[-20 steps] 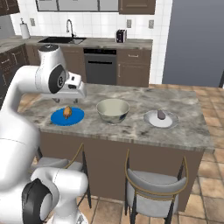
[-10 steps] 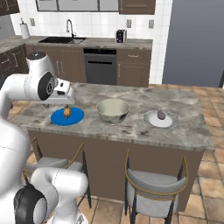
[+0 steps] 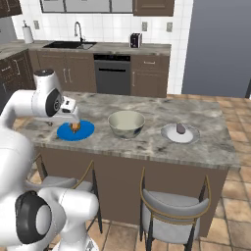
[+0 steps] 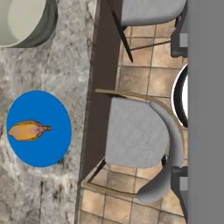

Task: Pick the chicken drumstick and eggplant from their plates and place them in the bowl. Then put the bowl in the fridge.

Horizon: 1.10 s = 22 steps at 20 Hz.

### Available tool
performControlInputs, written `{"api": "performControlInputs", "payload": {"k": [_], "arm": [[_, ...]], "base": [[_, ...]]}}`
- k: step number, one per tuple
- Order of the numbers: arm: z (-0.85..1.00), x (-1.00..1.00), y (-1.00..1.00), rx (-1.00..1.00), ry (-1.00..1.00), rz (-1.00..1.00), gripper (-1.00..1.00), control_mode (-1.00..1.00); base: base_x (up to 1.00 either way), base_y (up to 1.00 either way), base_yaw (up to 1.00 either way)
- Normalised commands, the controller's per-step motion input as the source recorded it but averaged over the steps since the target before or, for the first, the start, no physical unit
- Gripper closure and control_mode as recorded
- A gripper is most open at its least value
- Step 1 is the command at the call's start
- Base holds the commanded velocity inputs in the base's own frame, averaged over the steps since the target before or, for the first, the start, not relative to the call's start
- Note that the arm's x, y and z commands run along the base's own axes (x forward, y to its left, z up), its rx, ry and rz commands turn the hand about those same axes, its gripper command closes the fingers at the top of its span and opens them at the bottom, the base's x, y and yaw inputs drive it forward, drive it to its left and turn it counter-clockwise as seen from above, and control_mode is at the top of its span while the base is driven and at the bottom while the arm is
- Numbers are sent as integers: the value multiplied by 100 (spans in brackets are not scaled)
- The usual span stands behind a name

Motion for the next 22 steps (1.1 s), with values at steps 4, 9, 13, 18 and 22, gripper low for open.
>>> {"api": "performControlInputs", "payload": {"k": [4, 9, 13, 18, 22], "arm": [[-30, 60, 32, 8, 14, 0, -100, -100], [-31, 54, 28, 1, 5, 0, -100, -100], [-36, 53, 23, 0, 0, 0, -100, -100], [-34, 54, 17, 0, 0, 0, -100, -100], [-37, 53, 8, 0, 0, 0, -100, -100]], "base": [[0, 0, 0], [0, 0, 0], [0, 0, 0], [0, 0, 0], [0, 0, 0]]}}
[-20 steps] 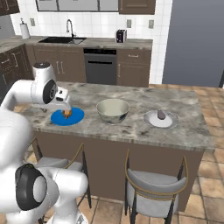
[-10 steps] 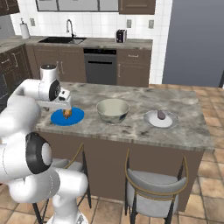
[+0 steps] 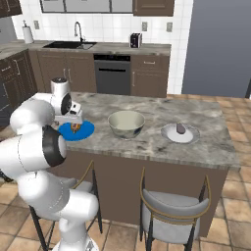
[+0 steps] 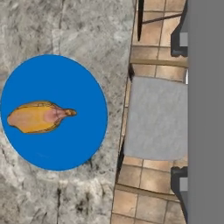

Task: Pick the chicken drumstick and eggplant from their plates and place them in the bowl. Then put the bowl in the fridge.

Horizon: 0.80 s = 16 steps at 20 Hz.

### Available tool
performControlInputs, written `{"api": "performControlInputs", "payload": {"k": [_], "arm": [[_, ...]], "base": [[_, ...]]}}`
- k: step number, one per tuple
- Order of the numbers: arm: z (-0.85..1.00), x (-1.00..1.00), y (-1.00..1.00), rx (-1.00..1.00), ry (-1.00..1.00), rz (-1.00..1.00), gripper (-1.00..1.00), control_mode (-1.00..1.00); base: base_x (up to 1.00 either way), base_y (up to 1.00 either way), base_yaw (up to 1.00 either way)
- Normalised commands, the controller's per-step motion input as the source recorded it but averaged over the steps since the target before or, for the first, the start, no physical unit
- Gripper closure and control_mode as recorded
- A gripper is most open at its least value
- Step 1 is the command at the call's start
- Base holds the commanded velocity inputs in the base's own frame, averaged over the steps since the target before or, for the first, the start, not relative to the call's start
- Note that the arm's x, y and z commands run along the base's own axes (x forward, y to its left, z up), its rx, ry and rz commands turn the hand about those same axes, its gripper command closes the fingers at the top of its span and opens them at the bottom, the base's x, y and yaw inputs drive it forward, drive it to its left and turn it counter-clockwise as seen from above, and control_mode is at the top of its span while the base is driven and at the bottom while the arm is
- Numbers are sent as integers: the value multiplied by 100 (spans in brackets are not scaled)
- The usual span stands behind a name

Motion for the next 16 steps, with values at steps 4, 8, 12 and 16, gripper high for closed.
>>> {"api": "performControlInputs", "payload": {"k": [4, 8, 12, 16], "arm": [[-33, 50, 6, 0, 5, 0, -100, -100], [-28, 51, 12, 0, 3, -1, -100, -100], [-24, 49, 13, 0, 5, -1, -100, -100], [-15, 35, 17, 0, 6, -2, -100, -100]], "base": [[0, 0, 0], [0, 0, 0], [0, 0, 0], [0, 0, 0]]}}
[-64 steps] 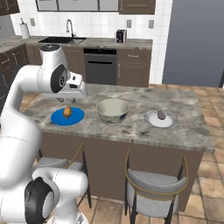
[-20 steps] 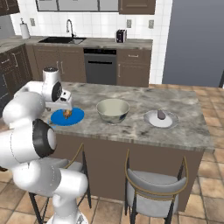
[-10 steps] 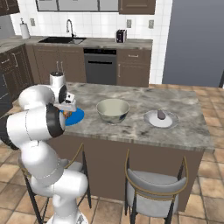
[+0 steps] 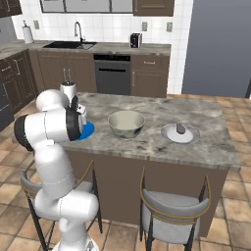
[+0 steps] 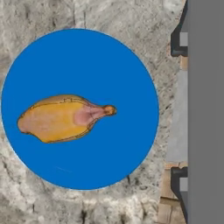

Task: Pick the chicken drumstick and eggplant from their plates and place them in the bowl. Then put the bowl in the fridge.

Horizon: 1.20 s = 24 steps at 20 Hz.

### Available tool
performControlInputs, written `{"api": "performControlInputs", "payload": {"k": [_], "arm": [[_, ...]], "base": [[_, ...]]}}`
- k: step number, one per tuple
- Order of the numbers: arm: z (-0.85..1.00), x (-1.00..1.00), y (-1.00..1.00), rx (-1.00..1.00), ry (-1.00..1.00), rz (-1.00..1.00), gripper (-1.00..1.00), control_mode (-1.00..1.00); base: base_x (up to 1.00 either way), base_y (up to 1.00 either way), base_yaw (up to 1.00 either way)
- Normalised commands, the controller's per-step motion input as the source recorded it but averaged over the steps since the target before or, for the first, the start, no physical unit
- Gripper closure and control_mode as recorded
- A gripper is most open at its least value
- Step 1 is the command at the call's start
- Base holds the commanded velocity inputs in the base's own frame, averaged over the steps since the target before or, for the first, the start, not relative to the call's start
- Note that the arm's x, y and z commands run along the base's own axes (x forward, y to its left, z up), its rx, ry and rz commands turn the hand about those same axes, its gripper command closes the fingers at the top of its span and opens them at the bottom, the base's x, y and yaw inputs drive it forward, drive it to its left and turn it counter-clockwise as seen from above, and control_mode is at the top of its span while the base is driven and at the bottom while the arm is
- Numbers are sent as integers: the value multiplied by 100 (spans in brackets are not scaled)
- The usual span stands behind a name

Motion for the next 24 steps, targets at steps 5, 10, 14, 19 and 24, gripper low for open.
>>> {"api": "performControlInputs", "payload": {"k": [5, 10, 14, 19, 24], "arm": [[-16, 31, 17, -2, 10, -3, -100, -100], [-19, 28, 14, -5, 7, -3, -100, -100], [-23, 38, 9, -8, 3, -2, -100, -100], [-21, 32, 4, -7, 5, -2, -100, -100], [-17, 25, 2, -1, 8, -2, -100, -100]], "base": [[0, 0, 0], [0, 0, 0], [0, 0, 0], [0, 0, 0], [0, 0, 0]]}}
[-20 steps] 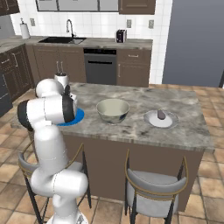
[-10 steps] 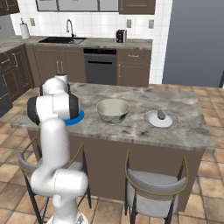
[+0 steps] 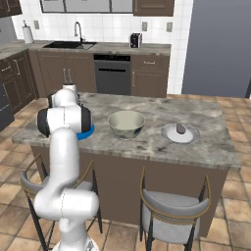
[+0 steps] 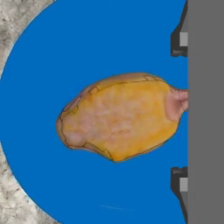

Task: Pick the chicken drumstick and eggplant from their plates and place them in the bowl. Then put the bowl in the fridge.

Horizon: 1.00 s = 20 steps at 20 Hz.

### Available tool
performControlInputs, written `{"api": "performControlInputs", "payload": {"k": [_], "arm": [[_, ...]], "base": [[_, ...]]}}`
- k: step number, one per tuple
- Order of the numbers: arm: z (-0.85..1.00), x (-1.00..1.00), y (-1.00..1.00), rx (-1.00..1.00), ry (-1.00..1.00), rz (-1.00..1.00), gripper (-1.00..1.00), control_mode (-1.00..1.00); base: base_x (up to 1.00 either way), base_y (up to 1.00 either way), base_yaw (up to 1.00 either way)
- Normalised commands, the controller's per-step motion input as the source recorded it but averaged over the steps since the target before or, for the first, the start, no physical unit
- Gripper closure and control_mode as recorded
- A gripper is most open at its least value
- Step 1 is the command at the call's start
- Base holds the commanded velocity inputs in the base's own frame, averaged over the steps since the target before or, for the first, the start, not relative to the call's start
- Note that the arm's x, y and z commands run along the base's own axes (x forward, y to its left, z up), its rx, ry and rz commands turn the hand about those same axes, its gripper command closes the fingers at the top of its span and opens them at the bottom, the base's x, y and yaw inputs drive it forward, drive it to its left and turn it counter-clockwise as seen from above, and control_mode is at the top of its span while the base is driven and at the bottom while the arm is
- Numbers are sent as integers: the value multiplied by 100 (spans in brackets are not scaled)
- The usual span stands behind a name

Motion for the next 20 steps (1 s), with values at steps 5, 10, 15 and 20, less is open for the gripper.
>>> {"api": "performControlInputs", "payload": {"k": [5, 10, 15, 20], "arm": [[-16, 26, 0, 0, 6, -2, -100, -100], [-13, 22, 0, 0, 3, -1, -100, -100], [-12, 7, 3, 0, 6, -3, -100, -100], [-8, -3, 4, 0, 6, -7, 100, -100]], "base": [[0, 0, 0], [0, 0, 0], [0, 0, 0], [0, 0, 0]]}}
